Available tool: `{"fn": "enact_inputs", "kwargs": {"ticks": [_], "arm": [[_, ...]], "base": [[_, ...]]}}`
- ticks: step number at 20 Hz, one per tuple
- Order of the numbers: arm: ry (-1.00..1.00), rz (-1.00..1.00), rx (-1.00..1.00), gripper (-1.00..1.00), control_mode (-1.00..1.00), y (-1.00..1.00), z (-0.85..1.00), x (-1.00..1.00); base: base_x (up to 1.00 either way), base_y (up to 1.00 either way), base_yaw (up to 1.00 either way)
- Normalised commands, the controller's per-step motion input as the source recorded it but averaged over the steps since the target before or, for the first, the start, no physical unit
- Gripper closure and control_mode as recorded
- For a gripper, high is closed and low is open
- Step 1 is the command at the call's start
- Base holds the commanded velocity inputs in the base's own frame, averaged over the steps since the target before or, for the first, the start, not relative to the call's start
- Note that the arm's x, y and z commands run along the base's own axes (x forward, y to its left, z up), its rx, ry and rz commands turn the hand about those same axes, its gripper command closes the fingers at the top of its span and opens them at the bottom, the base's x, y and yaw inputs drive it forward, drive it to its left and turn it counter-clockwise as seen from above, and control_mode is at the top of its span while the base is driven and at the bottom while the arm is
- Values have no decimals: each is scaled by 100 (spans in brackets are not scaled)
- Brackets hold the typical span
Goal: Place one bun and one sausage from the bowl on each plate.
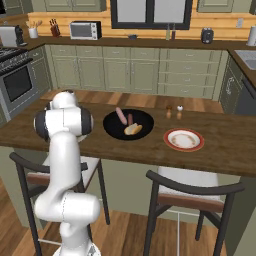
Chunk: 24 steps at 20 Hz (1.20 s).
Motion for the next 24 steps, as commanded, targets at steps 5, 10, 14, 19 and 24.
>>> {"fn": "enact_inputs", "kwargs": {"ticks": [5,10,14,19,24], "arm": [[-11,-2,2,-100,-100,-12,53,-12],[-13,-14,13,-100,-100,-57,66,-13],[-5,-27,12,-100,-100,-89,46,-13],[1,-28,4,-100,-100,-82,59,-1],[15,-38,-1,-100,-100,-95,8,-3]], "base": [[0,0,0],[0,0,0],[0,0,0],[0,0,0],[0,0,0]]}}
